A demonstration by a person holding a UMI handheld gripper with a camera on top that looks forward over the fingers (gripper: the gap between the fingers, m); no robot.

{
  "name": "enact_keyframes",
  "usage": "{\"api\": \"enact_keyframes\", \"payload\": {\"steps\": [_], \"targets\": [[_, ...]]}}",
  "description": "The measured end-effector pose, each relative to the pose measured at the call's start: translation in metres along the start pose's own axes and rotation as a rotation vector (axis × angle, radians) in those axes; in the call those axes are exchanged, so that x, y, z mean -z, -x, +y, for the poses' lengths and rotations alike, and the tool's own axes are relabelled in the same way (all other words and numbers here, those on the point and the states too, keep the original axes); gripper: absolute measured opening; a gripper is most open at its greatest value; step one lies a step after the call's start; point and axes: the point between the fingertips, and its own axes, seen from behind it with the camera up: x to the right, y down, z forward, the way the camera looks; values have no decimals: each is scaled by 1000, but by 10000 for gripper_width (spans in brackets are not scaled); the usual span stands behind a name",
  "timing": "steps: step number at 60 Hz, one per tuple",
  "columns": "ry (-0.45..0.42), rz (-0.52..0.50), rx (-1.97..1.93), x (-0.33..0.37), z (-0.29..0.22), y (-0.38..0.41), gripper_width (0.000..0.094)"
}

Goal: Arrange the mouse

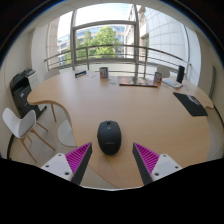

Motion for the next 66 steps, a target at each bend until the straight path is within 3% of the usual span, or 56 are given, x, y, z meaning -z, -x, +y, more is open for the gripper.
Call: {"api": "enact_keyframes", "payload": {"steps": [8,17,29,36,43,54,59,62,66], "targets": [[0,14,28,-43,-18,11,789],[5,10,11,-68,-24,8,536],[17,-7,25,-66,-29,10,414],[-57,-47,18,-37,-75,10,396],[-216,-119,-25,10,-170,-7,394],[-476,-113,-53,56,-322,-137,394],[-500,-63,-83,50,-360,-227,392],[-502,-12,-77,25,-356,-295,391],[-446,49,-87,-10,-352,-368,391]]}}
